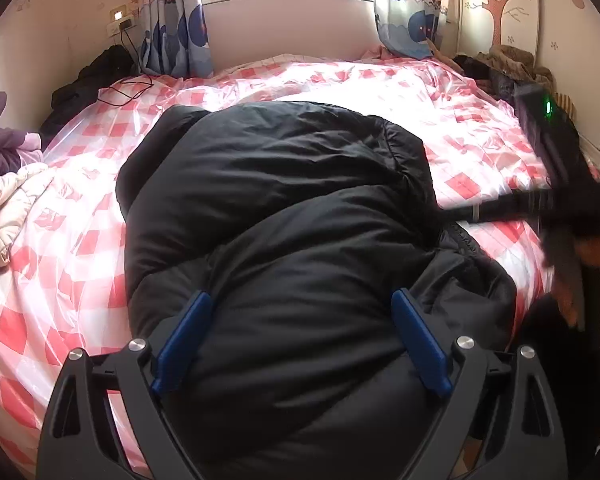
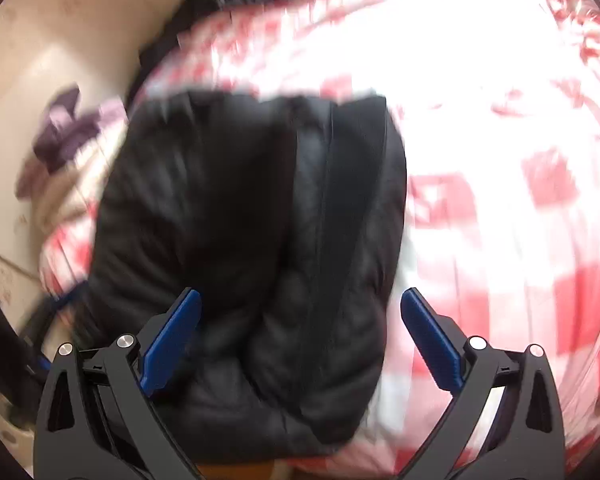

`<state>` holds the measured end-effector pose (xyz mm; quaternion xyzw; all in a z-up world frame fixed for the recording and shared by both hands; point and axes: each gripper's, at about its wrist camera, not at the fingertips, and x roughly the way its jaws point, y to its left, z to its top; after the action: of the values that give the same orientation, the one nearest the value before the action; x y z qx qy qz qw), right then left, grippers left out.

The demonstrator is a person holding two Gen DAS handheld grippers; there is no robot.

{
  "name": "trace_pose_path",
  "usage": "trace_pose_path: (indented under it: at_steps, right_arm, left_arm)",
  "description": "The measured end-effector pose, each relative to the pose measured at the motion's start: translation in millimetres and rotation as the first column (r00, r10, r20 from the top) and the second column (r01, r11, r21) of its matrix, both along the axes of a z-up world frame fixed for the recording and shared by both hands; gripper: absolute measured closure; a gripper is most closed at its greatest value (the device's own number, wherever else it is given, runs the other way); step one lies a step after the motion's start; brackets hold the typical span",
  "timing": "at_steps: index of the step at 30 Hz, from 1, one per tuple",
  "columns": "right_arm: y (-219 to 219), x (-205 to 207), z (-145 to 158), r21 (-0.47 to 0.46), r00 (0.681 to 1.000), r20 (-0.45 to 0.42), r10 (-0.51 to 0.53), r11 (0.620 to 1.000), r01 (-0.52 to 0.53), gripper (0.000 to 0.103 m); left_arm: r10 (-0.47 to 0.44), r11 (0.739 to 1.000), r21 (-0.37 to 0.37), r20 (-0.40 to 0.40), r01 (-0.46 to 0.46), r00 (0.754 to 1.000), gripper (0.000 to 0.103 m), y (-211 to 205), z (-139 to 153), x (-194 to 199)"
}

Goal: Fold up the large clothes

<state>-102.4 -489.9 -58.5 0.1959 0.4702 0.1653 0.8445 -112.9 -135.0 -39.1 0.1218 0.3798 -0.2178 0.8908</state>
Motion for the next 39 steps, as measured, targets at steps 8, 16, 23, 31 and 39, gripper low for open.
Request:
trace_pose_path:
  at_steps: [8, 16, 23, 31, 39]
  right_arm:
    - [-10.0, 64.1, -5.7, 0.083, 0.997, 0.006, -0.077, 0.994, 0.077, 0.006]
    - [-12.5, 81.1, -51.4, 0.168, 0.992, -0.081, -0.097, 0.98, 0.109, 0.006]
    - [-20.2, 76.8, -83.8, 0.212, 0.988, -0.119, -0.099, 0.97, 0.123, 0.006]
    - [-22.5, 64.5, -69.7, 0.167, 0.988, -0.102, -0.116, 0.977, 0.132, 0.006]
    - [-20.0, -14.2, 4.7, 0.097, 0.995, 0.09, -0.039, 0.995, 0.03, 0.006]
  left_arm:
    - [-0.001, 1.0, 0.013, 0.02, 0.001, 1.0, 0.014, -1.5, -1.2, -1.3]
    - [-0.018, 1.0, 0.017, 0.03, 0.017, 0.999, 0.013, -4.3, -2.6, -1.7]
    - [-0.035, 0.999, 0.022, 0.048, 0.034, 0.998, 0.012, -9.3, -3.4, -2.1]
    - [-0.036, 0.999, 0.003, 0.018, 0.036, 0.999, 0.011, -1.6, 0.2, 2.0]
    - [0.14, 0.926, -0.332, -0.143, -0.181, 0.98, 0.008, 89.6, 32.8, 18.5]
